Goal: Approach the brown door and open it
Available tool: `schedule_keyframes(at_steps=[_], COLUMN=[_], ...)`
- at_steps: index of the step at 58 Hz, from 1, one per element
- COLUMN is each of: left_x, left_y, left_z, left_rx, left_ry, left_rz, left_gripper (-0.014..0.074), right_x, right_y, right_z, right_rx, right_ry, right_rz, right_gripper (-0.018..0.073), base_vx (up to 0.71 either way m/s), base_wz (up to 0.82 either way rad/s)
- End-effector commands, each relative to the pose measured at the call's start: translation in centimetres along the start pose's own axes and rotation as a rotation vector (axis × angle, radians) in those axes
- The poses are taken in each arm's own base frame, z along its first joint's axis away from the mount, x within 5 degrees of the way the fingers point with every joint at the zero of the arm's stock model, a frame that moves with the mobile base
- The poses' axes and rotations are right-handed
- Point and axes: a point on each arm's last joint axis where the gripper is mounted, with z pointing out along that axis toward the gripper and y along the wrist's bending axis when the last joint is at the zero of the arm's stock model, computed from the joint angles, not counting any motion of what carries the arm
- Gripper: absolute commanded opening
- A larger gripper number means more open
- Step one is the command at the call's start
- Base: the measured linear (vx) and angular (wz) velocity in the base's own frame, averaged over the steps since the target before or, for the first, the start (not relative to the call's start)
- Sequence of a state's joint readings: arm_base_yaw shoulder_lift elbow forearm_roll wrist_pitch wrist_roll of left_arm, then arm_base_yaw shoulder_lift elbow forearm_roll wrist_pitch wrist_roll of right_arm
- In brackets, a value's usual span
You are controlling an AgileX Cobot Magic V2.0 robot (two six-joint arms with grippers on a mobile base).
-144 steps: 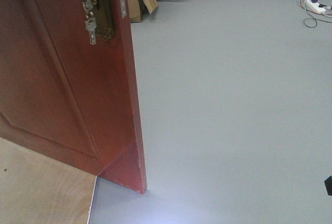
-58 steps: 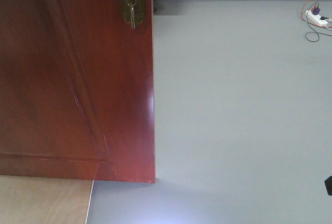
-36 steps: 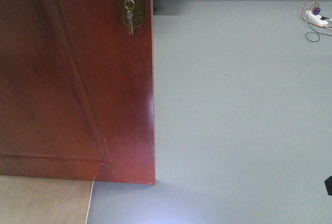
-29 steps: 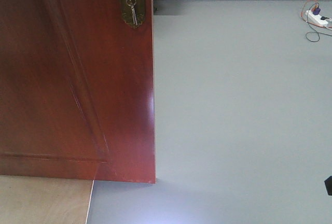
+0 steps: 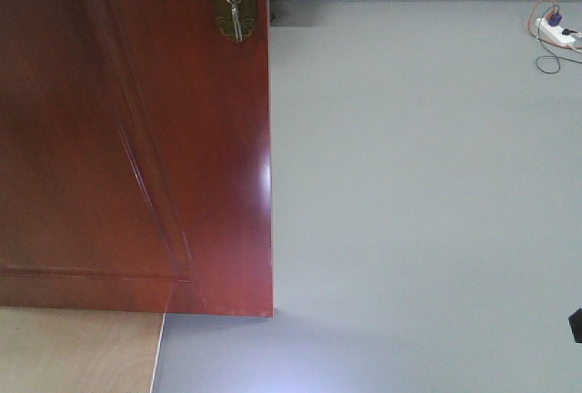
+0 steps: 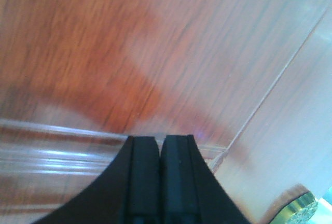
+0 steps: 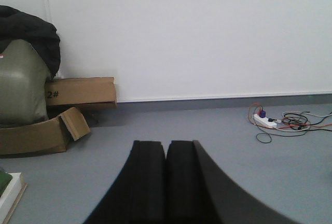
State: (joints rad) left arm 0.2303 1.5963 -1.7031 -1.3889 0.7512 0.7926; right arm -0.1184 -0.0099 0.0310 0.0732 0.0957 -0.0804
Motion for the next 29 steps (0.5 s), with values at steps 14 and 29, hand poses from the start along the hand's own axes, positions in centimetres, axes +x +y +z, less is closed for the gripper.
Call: schedule_keyframes(at_steps=[14, 29], left_x=[-1.7, -2.1], left_y=[-2.4, -5.0], left_z=[-1.0, -2.1], left_rx=[0.047, -0.046], left_ry=[-0.086, -0.109], left_rz=[-0.003, 0.175], left_gripper=[-0.0003, -0.0003], right_x=[-0.6, -0.6], right_y=[-0.1, -0.1], right_z=[-0.1, -0.1], right_rx=[0.012, 0.012], right_ry=[-0.085, -0.085], right_rz=[-0.012, -0.012], right_gripper=[0.0, 0.0], base_vx=[0.0, 0.0], base_wz=[0.0, 0.0])
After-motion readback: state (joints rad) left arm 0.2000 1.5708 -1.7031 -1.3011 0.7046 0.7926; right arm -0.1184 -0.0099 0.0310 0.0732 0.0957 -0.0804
